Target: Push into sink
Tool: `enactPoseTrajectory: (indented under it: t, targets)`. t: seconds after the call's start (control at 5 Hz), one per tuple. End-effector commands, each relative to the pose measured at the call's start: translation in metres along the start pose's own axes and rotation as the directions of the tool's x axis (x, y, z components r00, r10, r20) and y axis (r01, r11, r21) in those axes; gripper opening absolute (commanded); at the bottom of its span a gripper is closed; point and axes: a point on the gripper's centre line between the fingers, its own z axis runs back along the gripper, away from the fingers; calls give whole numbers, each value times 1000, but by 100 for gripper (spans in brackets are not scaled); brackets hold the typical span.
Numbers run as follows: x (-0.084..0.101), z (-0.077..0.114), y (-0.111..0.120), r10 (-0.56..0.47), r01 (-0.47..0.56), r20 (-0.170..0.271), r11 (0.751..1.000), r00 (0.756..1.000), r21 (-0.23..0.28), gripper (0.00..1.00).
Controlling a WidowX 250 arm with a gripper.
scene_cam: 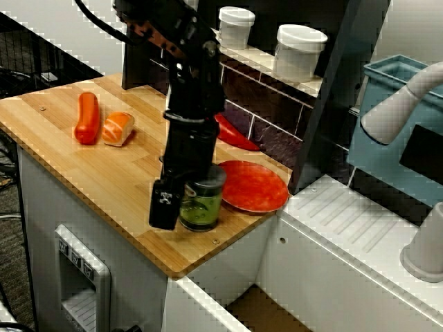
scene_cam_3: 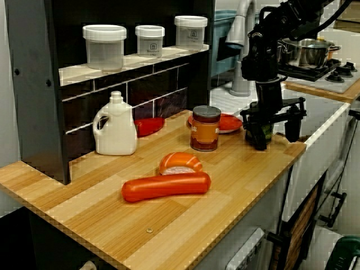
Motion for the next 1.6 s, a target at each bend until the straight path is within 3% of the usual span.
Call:
enactPoseTrajectory:
  t: [0.0, 0.6, 0.8, 1.0, 1.2, 1.4]
  targets:
    - [9, 3, -8, -32, 31, 17, 999, 999, 32, 100]
    - [2, 13, 4, -5, 4, 35, 1000, 999, 31, 100]
    - [-16, 15, 20, 15, -19, 45, 996, 999, 87, 100]
    - [-25, 15, 35, 37, -42, 57, 995, 998, 85, 100]
    - [-19, 19, 26, 24, -26, 80, 999, 997, 27, 100]
    - [-9, 19, 14, 13, -14, 81, 1000, 997, 9, 100]
